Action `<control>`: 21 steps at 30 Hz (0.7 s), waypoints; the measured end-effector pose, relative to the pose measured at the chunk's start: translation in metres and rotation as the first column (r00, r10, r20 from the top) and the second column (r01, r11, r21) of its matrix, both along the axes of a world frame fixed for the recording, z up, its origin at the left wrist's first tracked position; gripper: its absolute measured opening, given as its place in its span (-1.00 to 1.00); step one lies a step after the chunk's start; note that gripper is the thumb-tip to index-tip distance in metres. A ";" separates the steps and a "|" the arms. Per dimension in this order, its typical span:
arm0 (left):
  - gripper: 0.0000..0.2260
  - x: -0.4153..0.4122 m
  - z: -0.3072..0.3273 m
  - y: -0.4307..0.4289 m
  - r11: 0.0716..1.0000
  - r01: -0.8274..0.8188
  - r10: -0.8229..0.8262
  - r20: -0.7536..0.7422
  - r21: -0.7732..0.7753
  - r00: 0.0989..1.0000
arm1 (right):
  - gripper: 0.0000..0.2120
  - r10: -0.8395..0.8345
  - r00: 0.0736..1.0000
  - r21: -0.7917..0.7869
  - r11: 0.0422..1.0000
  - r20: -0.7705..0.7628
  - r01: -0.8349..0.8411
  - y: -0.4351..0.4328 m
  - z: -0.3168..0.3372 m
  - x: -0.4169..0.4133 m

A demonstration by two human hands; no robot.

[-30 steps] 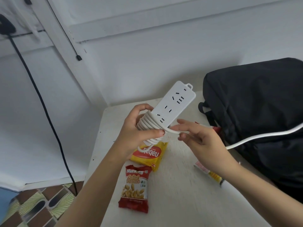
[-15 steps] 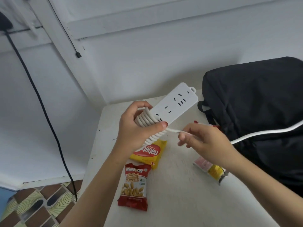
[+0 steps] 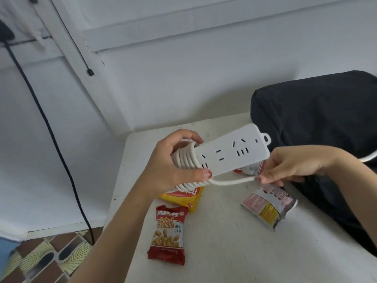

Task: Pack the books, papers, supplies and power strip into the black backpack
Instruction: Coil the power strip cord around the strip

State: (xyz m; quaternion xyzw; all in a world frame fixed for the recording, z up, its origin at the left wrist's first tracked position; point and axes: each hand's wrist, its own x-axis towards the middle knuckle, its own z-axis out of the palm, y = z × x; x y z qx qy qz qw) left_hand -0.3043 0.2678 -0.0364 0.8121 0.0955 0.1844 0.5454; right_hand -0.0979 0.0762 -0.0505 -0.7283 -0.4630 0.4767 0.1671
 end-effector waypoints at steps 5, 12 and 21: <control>-0.39 0.000 0.001 -0.004 0.984 0.144 -0.131 -0.120 0.104 0.984 | -0.49 -0.094 0.994 -0.033 0.995 -0.056 0.093 0.018 0.020 -0.001; -0.21 0.008 -0.001 -0.011 0.939 0.193 -0.106 -0.291 0.286 0.951 | -0.65 -0.235 0.943 -0.022 0.971 -0.237 0.237 0.037 0.046 0.001; -0.29 0.030 -0.009 -0.028 0.824 0.193 0.039 -0.393 0.533 0.919 | -0.69 -0.162 0.970 0.035 0.985 -0.182 0.171 0.044 0.065 -0.034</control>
